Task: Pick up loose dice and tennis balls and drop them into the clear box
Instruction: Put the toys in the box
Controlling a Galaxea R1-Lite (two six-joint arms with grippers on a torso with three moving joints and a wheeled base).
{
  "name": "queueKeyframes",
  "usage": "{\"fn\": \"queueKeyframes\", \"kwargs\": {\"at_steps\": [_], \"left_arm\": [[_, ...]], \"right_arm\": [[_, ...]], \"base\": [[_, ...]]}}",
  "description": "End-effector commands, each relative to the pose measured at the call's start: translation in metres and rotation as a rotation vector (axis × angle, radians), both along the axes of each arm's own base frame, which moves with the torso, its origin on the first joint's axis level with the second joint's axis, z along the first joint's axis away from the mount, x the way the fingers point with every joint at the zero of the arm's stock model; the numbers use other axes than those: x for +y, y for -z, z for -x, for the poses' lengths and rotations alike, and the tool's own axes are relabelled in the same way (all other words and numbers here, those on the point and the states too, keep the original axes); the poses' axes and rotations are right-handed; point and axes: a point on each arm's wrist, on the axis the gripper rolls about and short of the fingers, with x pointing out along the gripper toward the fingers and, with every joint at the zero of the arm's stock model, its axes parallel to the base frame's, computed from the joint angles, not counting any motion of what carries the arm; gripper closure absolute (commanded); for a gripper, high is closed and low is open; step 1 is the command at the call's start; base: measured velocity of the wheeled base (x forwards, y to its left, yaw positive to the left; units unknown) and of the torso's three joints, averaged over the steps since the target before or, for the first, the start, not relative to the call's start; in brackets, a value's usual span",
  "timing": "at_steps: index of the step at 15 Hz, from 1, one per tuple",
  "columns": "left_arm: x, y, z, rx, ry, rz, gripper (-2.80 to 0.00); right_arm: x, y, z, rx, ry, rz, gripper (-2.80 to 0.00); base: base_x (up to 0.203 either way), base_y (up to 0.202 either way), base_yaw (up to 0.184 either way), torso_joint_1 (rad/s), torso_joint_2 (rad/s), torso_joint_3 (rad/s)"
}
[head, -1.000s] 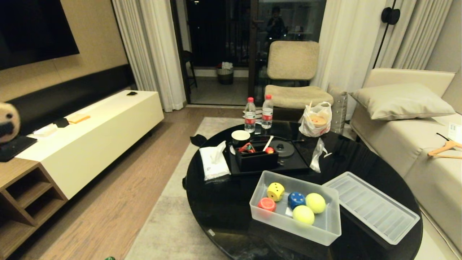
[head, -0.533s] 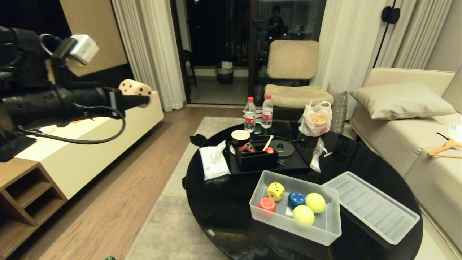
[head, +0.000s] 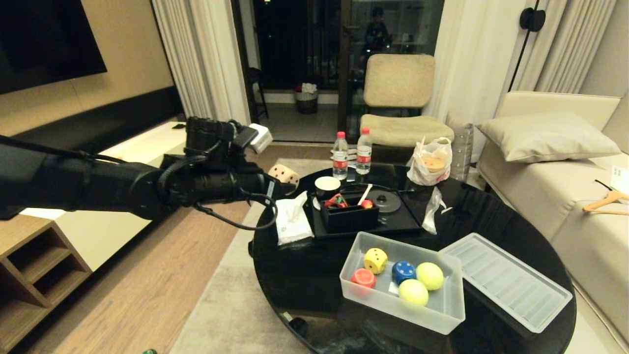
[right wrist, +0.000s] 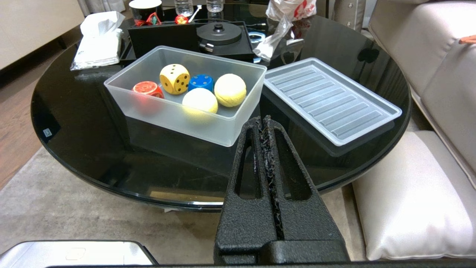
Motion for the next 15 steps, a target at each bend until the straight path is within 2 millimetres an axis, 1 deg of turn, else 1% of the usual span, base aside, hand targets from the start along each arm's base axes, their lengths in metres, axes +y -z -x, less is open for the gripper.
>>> {"fn": "queueKeyframes", "kwargs": {"at_steps": [1, 3, 4, 6, 8, 9, 12, 15], "left_arm": [[-0.036, 0.053, -0.018, 0.069, 0.047, -0.045, 0.0], [-0.06, 0.077, -0.018, 0.077, 0.086, -0.054, 0.0], [-0.072, 0.082, -0.013, 0.077, 0.113, -0.055, 0.0], [-0.088, 0.093, -0.006, 0.089, 0.148, -0.063, 0.0], [-0.103, 0.097, 0.002, 0.079, 0.18, -0.055, 0.0], [-0.109, 0.102, 0.004, 0.079, 0.19, -0.059, 0.0], [-0.127, 0.113, 0.002, 0.061, 0.192, -0.058, 0.0], [-0.147, 0.124, 0.01, 0.058, 0.217, -0.068, 0.0]], "right_arm": [[0.0, 0.0, 0.0, 0.001, 0.0, 0.0, 0.0], [0.0, 0.0, 0.0, 0.001, 0.0, 0.0, 0.0], [0.0, 0.0, 0.0, 0.001, 0.0, 0.0, 0.0], [0.0, 0.0, 0.0, 0.001, 0.0, 0.0, 0.0], [0.0, 0.0, 0.0, 0.001, -0.001, 0.0, 0.0], [0.0, 0.0, 0.0, 0.001, 0.0, 0.0, 0.0], [0.0, 0.0, 0.0, 0.001, 0.0, 0.0, 0.0], [0.0, 0.0, 0.0, 0.001, 0.0, 0.0, 0.0]], "base": [[0.0, 0.0, 0.0, 0.0, 0.0, 0.0], [0.0, 0.0, 0.0, 0.0, 0.0, 0.0], [0.0, 0.0, 0.0, 0.0, 0.0, 0.0], [0.0, 0.0, 0.0, 0.0, 0.0, 0.0], [0.0, 0.0, 0.0, 0.0, 0.0, 0.0], [0.0, 0.0, 0.0, 0.0, 0.0, 0.0], [0.0, 0.0, 0.0, 0.0, 0.0, 0.0], [0.0, 0.0, 0.0, 0.0, 0.0, 0.0]]}}
